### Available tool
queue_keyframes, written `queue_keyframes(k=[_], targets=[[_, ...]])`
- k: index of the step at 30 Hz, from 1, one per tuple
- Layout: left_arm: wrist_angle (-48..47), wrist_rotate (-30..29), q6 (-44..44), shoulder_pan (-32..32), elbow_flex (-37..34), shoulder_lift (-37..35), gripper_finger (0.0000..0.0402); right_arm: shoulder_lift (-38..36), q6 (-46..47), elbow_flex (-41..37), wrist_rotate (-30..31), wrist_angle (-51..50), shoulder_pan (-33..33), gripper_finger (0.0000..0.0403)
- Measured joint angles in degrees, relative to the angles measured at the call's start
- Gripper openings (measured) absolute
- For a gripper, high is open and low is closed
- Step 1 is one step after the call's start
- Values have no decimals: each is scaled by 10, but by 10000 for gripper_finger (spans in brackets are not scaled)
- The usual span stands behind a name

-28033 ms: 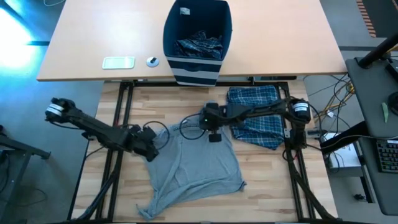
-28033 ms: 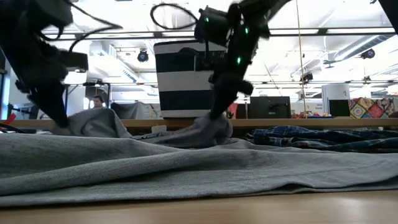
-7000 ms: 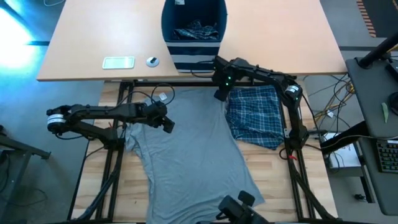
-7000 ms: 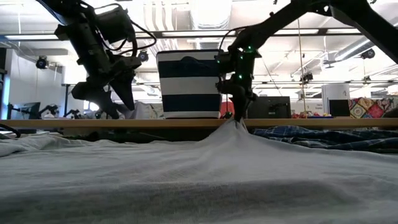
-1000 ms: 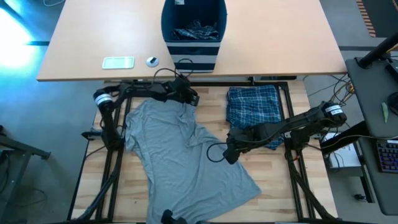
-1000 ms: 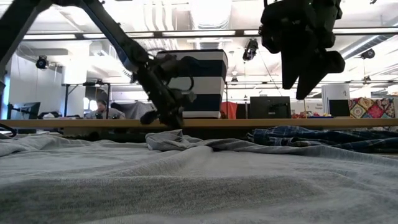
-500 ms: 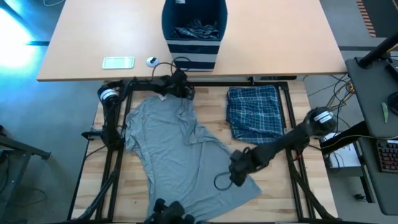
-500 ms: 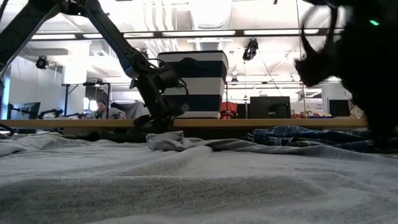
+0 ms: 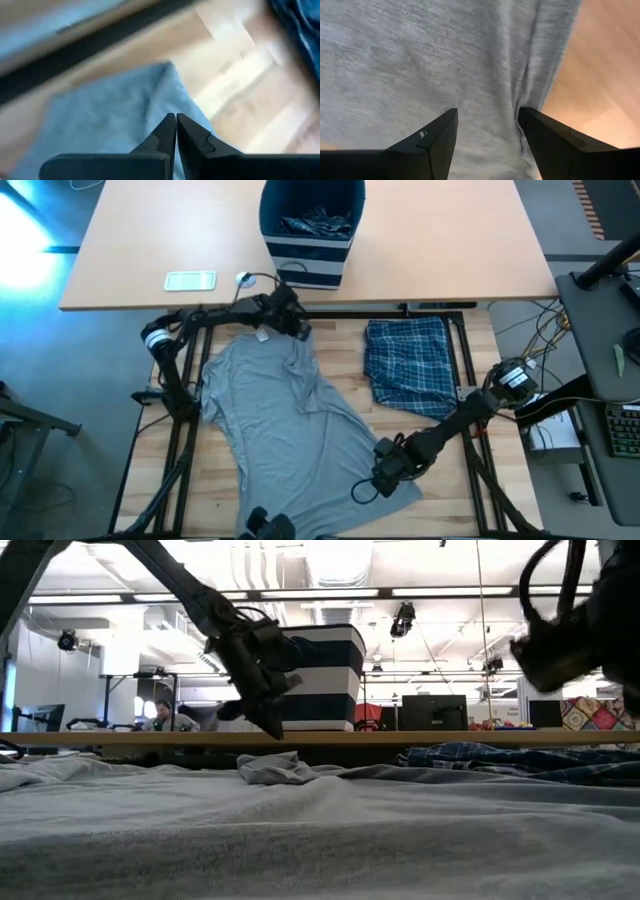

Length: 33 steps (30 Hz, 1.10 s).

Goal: Fold Laundry from Bin
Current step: Fold the gray shirt

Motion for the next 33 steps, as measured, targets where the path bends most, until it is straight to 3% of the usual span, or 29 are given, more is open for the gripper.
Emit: queue_keyframes(k=[9,19,27,33], targets=[[31,45,-3,-11,28,87,0,-22,9,46,3,6,21,219],[-82,52,45,-3,181,207,0,11,124,18,24,45,88,219],[-108,16,49,9,220,226,0,99,192,27,-14,119,135,219],[-120,-7,57,22,220,222,0,88,241,35,-31,121,160,219]])
